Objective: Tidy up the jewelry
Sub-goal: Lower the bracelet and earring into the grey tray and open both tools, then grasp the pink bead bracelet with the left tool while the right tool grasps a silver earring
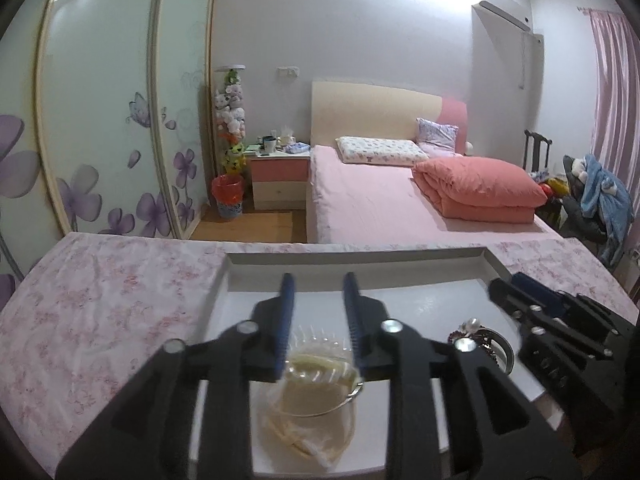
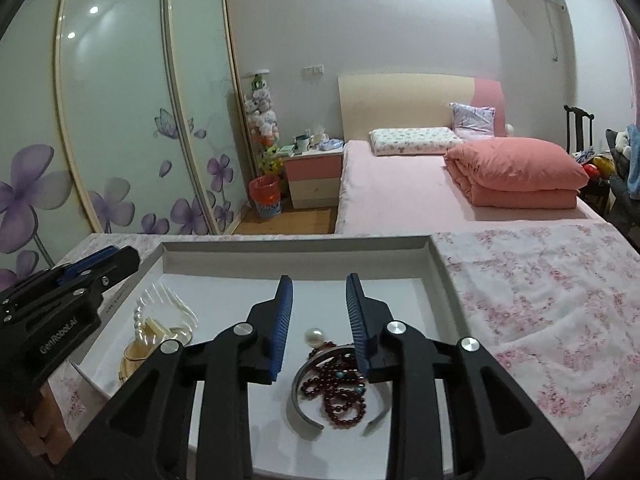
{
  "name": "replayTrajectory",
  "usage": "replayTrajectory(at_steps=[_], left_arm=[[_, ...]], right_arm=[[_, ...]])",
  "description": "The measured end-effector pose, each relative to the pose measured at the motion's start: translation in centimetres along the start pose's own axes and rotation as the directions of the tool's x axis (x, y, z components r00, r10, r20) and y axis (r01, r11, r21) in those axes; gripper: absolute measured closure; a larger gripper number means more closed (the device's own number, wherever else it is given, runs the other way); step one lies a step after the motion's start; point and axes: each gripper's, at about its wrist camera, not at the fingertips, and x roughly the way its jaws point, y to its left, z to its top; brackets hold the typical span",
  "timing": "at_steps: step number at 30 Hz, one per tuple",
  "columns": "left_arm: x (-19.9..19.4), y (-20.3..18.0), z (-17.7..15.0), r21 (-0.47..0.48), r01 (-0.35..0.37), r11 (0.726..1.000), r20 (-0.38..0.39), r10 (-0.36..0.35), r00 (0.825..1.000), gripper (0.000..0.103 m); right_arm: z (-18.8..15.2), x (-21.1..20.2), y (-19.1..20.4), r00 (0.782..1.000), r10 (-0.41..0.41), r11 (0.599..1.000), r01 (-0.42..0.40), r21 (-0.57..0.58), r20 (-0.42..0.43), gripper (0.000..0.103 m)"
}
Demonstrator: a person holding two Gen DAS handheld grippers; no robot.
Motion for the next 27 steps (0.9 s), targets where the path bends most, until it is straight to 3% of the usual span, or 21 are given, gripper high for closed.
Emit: replayTrajectory(at_steps=[11, 18, 23, 27], left_arm=[[-5.7, 2.2, -0.9, -0.016, 0.002, 1.000, 0.036, -0.001, 0.999, 0.073], [-10.4, 0.9, -4.6, 0.040, 0.119, 0.992, -0.005, -0.119, 0.993, 0.073], [-12.0, -1.0, -8.9, 0.066, 0.275, 0.959, -0.143, -0.264, 0.954, 0.073], [-11.8, -2.7, -11.3, 0.096, 0.345, 0.934, -0.254, -0.313, 0.915, 0.073]], right_arm=[[-0.3, -4.6, -0.7, 0.998, -0.016, 1.000, 0.014, 0.021, 0.058, 0.074], [-2.2, -9.6, -1.6, 0.996, -0.010, 0.999, 0.007, 0.034, 0.091, 0.074], [-4.0, -11.4, -2.2, 0.997, -0.008, 0.999, 0.004, 0.054, 0.076, 0.074], [-5.1, -12.2, -2.5, 0.998, -0.010, 0.998, 0.006, 0.063, 0.062, 0.074]])
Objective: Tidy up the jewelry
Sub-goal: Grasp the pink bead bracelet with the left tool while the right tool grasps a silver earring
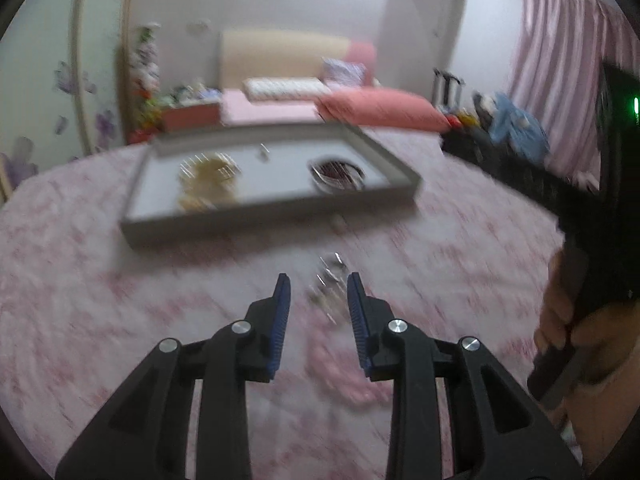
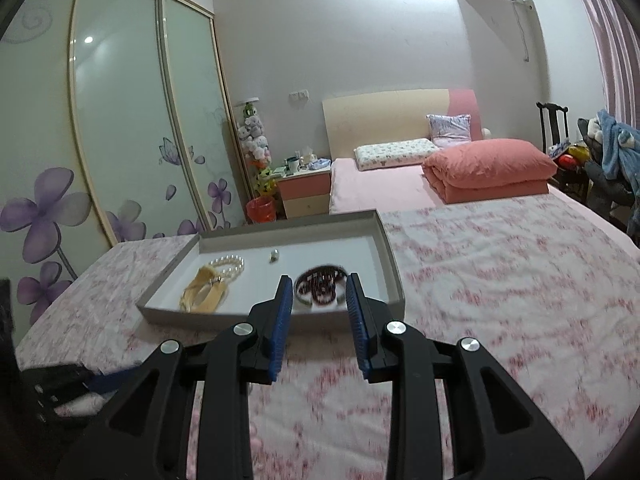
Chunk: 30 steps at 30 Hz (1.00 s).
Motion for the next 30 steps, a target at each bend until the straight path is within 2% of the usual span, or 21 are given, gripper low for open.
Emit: replayTrajectory(at_steps=[4, 9, 14, 21, 25, 30], left_arm=[[1.8, -1.5, -1.3, 0.053, -0.013, 0.999, -0.089, 0.018, 0.996, 0.073], [3.3, -1.2, -1.9, 0.038, -0.024, 0.999, -0.165, 0.030, 0.986, 0.073], [3.5, -1.3, -2.0, 0.078, -0.046, 0.996, -0.167, 0.059, 0.984, 0.089], [1.8, -0.3, -2.9, 0.114, -0.071, 0.991, -0.170, 0.090, 0.981, 0.089], [0.5, 2.7, -3.5, 0.093, -0.147, 0.985, -0.169, 0.161, 0.972, 0.089], [0.3, 8.5, -2.7, -0.030, -0.307, 0.951, -0.186, 0.297, 0.937, 0.089]], right_arm=[[-0.3, -0.6, -0.3, 1.000, 0.000, 1.000, 0.000, 0.010, 0.002, 0.074], [-0.4, -1.4, -0.2, 1.000, 0.008, 1.000, -0.008, 0.009, 0.015, 0.074], [-0.5, -1.1, -0.1, 1.000, 0.019, 1.000, -0.019, 0.016, 0.012, 0.074], [-1.0, -0.7, 0.8, 0.999, 0.039, 0.999, -0.039, -0.007, -0.010, 0.074], [-1.4, -0.3, 1.3, 0.997, 0.064, 0.998, -0.065, -0.021, -0.048, 0.074], [-2.6, 0.7, 2.8, 0.983, 0.120, 0.990, -0.129, -0.052, -0.139, 0.074]])
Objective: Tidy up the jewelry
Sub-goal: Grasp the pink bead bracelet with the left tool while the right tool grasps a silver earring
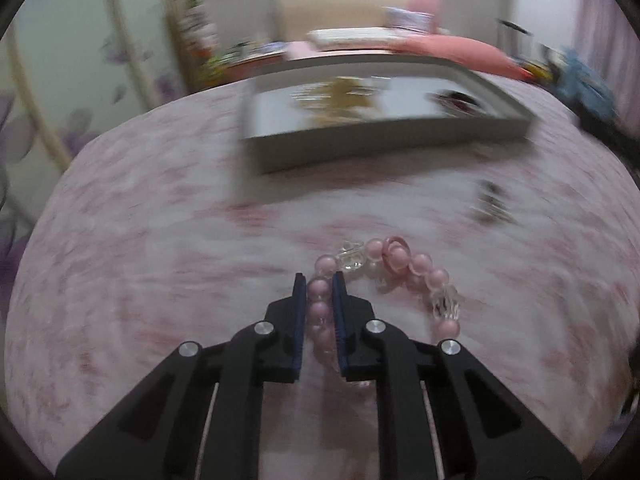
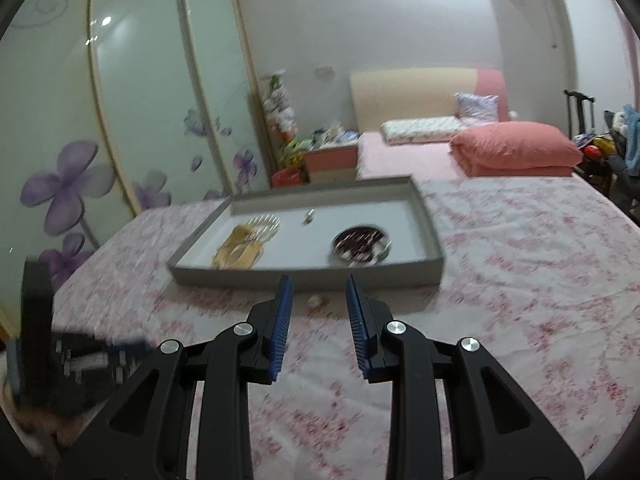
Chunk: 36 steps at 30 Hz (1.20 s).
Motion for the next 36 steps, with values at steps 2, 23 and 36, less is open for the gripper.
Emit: replayTrajectory(at_steps=[2, 23, 36], left_arm=[[0.6, 2.1, 0.7, -0.065, -0.033, 0.997, -0.012, 0.032, 0.999, 0.089], [1.1, 4.2, 1.1, -0.120, -0.038, 0.992, 0.005, 0.039, 0.999, 0.089], [1.0, 4.2, 1.1, -0.113, -0.037, 0.993, 0.008, 0.038, 0.999, 0.089]], right_arm=[[-0.5, 0.5, 0.8, 0.999, 0.018, 1.000, -0.019, -0.024, -0.038, 0.074], [-2.6, 6.9, 5.7, 0.939, -0.057, 0.998, 0.043, -0.048, -0.339, 0.059], [-3.3, 5.1, 4.3, 0.940, -0.114, 0.992, 0.093, -0.079, -0.322, 0.091]])
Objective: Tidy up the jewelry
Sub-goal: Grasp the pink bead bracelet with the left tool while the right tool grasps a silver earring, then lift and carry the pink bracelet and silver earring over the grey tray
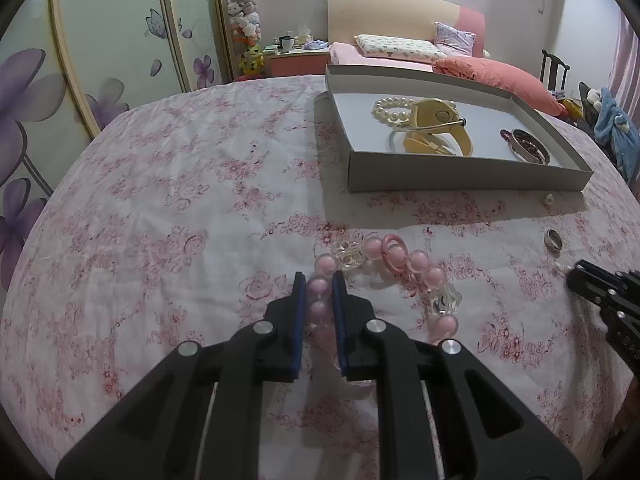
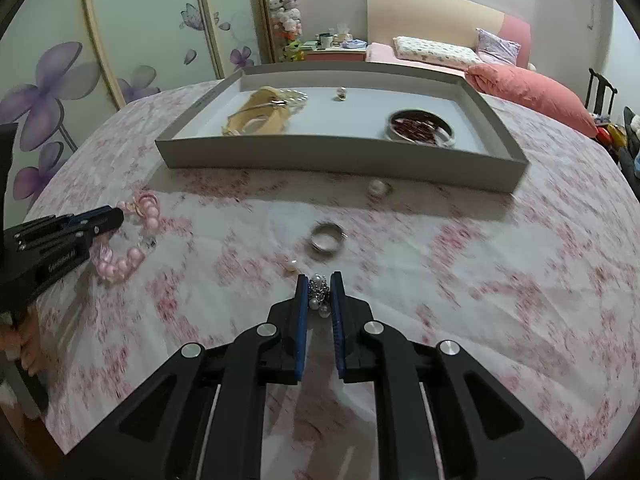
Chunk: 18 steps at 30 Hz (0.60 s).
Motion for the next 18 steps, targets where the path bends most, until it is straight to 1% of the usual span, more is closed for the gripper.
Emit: replayTrajectory(at_steps=[3, 6, 12, 18], left_arm=[[0.0, -0.1, 0.0, 0.008, -0.009, 1.000, 0.000, 0.009, 1.000, 0.089], [0.1, -0.2, 0.1, 0.015, -0.014, 1.000, 0.000, 0.014, 1.000, 0.089], [0.1, -0.4, 0.1, 0.019, -0.018, 1.000, 0.000, 0.018, 1.000, 0.089], [-0.4, 0.0, -0.1, -0.014, 0.021, 1.000, 0.016, -0.020, 1.000, 0.090]], right_arm=[[-0.2, -0.8, -1.3, 0.999, 0.020, 0.999, -0.020, 0.032, 0.027, 0.091], [0.2, -2.2, -2.5, 0.996, 0.028, 0.997, -0.034, 0.068, 0.089, 0.091], [1.1, -4.4, -3.0, 0.983, 0.033, 0.996, -0.047, 0.072, 0.178, 0.091], [1.7, -5.7, -3.1, 0.970, 0.029, 0.996, -0.048, 0.070, 0.242, 0.091]])
